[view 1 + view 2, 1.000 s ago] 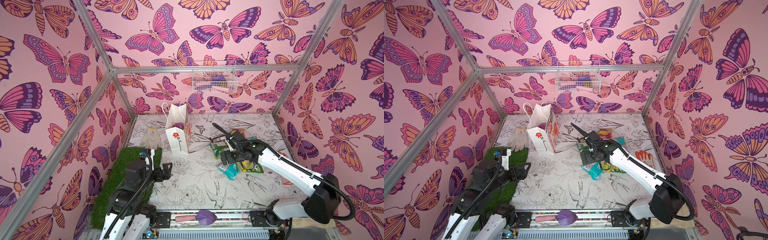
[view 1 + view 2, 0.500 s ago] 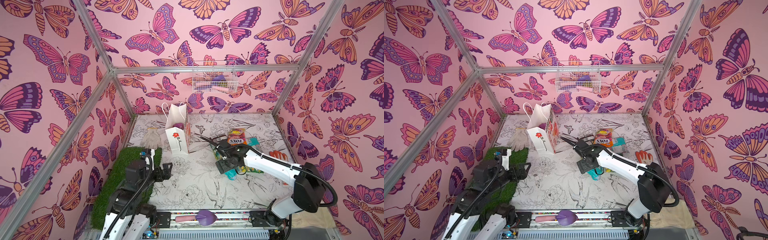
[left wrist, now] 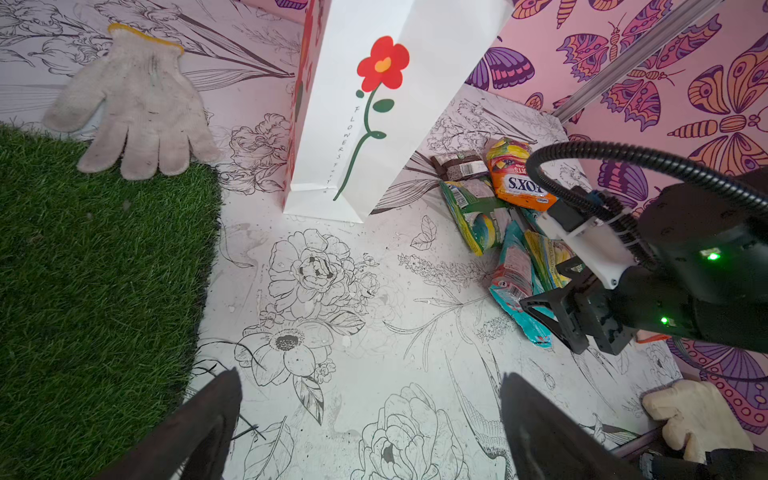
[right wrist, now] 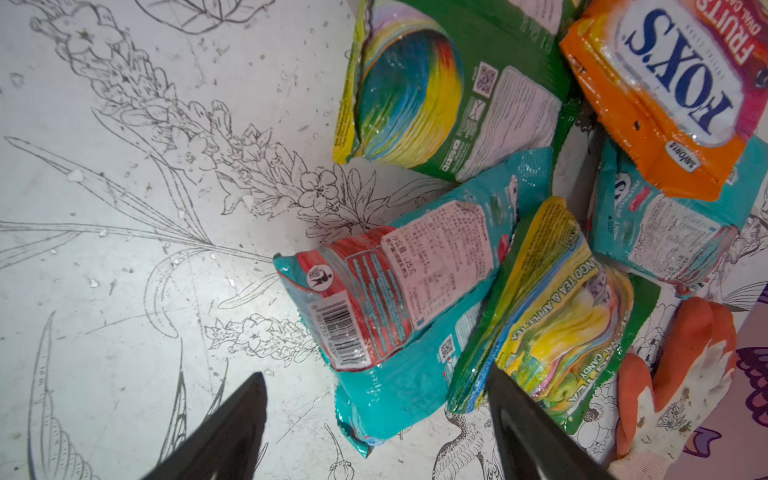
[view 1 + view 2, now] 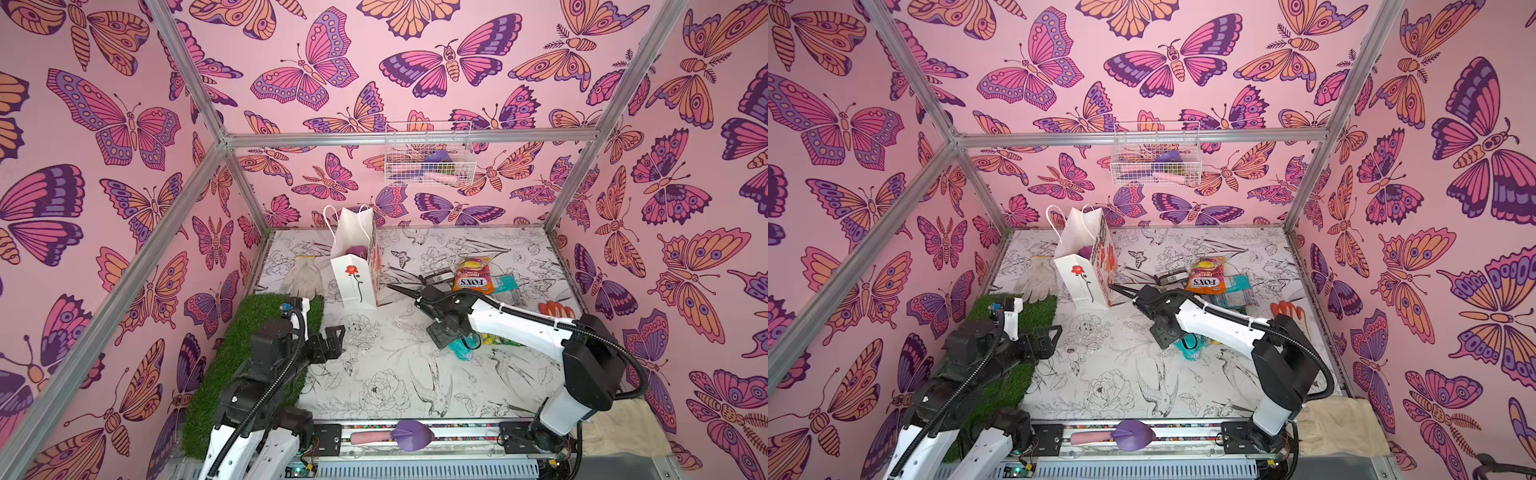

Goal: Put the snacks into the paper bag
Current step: 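Lower the right gripper onto the teal-and-red snack packet and close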

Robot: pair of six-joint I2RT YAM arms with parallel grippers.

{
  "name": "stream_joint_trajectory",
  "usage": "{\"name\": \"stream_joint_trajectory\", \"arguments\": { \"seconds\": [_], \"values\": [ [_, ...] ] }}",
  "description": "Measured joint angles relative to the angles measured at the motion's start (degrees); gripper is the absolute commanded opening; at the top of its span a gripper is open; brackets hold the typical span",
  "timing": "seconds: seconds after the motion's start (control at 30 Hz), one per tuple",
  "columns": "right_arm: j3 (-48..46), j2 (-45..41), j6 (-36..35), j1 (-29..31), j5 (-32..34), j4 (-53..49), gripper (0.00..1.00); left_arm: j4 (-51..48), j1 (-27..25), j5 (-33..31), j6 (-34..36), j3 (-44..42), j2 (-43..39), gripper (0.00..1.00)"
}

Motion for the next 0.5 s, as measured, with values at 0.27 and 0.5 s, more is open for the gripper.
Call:
{"name": "stream_joint_trajectory", "arguments": {
  "seconds": [0.27, 0.5],
  "values": [
    [0.6, 4.9, 0.0, 1.0, 1.0, -0.3, 0.82, 0.0, 0.0, 0.0, 0.0, 0.0, 0.1, 0.99],
    [0.6, 6.4, 0.0, 1.7, 2.7, -0.4, 0.80, 0.0, 0.0, 0.0, 0.0, 0.0, 0.1, 0.98]
  ]
}}
